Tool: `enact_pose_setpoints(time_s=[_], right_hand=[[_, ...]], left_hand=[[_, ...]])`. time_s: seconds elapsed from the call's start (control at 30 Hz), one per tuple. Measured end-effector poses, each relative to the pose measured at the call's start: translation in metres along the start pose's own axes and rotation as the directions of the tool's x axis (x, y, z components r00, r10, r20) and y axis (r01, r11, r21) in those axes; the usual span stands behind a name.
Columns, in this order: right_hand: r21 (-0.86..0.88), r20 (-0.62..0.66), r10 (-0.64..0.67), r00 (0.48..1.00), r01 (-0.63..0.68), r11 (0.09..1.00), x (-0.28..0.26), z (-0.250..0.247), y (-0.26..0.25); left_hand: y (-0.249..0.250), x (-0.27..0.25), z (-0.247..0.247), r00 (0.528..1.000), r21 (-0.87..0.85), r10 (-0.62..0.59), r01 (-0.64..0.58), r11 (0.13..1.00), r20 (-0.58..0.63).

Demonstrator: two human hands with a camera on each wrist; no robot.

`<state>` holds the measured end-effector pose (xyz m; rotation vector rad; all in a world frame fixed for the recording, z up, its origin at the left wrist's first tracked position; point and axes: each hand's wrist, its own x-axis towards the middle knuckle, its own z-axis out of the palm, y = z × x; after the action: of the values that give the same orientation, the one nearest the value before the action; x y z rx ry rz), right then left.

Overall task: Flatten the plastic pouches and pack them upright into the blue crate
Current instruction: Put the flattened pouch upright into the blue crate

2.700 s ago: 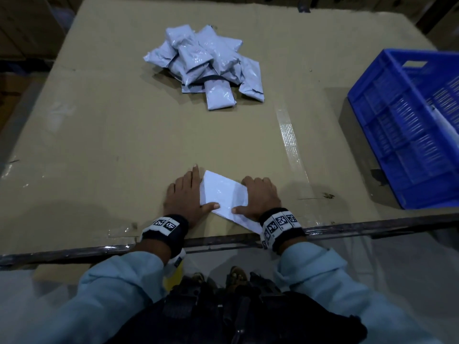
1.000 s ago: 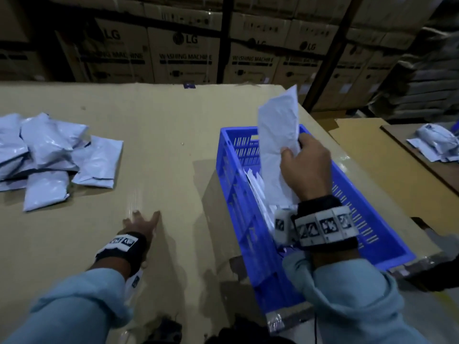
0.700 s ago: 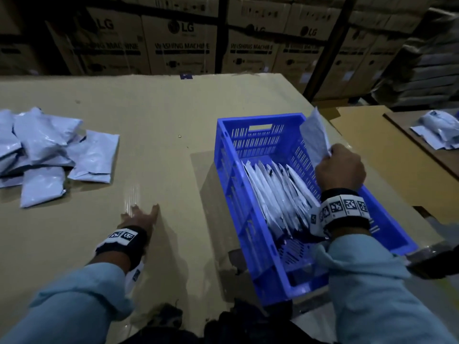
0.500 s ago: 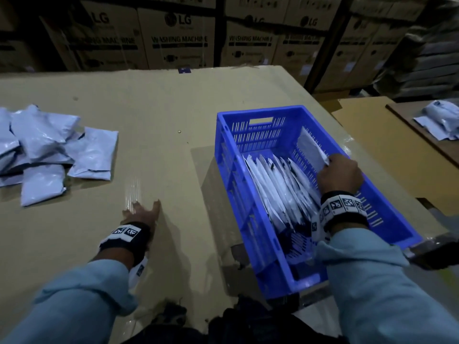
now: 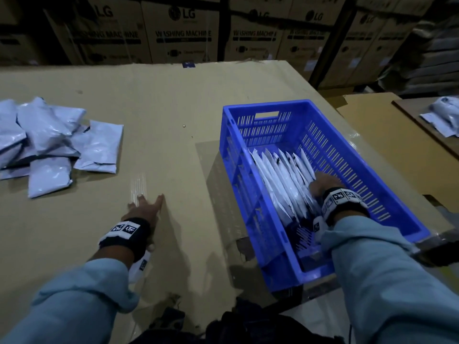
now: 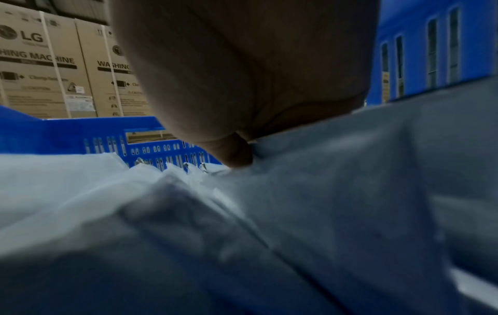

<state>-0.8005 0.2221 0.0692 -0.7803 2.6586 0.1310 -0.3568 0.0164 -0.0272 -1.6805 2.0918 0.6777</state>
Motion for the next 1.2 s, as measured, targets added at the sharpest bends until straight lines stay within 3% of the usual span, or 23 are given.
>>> enact_pose_setpoints(time_s=[0.07, 0.17, 0.23, 0.33, 0.43, 0.57, 0.67, 1.0, 1.2], right_hand=[[0.039, 0.095, 0.002, 0.995, -0.005, 0.999, 0.006, 0.004, 0.0], [0.138, 0.079, -0.001, 0.997, -0.01, 0.99, 0.039, 0.02, 0.005], [0.123, 0.096, 0.01, 0.995, -0.022, 0.992, 0.025, 0.016, 0.002], [0.08, -0.019, 0.053, 0.998, -0.051, 0.995, -0.01, -0.003, -0.009], [0.035, -0.164, 0.033, 0.986, -0.028, 0.999, -0.011, -0.004, -0.01], [-0.065, -0.095, -0.071, 0.993, 0.065, 0.996, -0.003, -0.001, -0.008], [-0.084, -0.113, -0.118, 0.987, 0.108, 0.991, -0.005, 0.0, -0.009], [0.119, -0.139, -0.07, 0.988, 0.087, 0.989, -0.022, -0.005, -0.017], [0.152, -0.343, -0.185, 0.921, 0.249, 0.956, -0.058, -0.041, -0.049]], left_hand=[[-0.006, -0.003, -0.005, 0.992, 0.132, 0.077, -0.089, 0.987, 0.096], [-0.008, -0.007, -0.01, 0.987, 0.205, 0.116, -0.138, 0.969, 0.115], [-0.008, -0.01, -0.011, 0.985, 0.217, 0.127, -0.151, 0.964, 0.12], [-0.009, -0.015, -0.014, 0.982, 0.214, 0.142, -0.166, 0.963, 0.122], [-0.014, -0.019, -0.016, 0.98, 0.211, 0.165, -0.186, 0.96, 0.113], [-0.017, -0.022, -0.016, 0.976, 0.206, 0.193, -0.211, 0.955, 0.105], [-0.018, -0.023, -0.015, 0.976, 0.222, 0.191, -0.21, 0.952, 0.106], [-0.036, -0.019, -0.005, 0.957, 0.25, 0.284, -0.288, 0.924, 0.052], [-0.056, -0.027, 0.005, 0.933, 0.205, 0.36, -0.357, 0.911, 0.026]])
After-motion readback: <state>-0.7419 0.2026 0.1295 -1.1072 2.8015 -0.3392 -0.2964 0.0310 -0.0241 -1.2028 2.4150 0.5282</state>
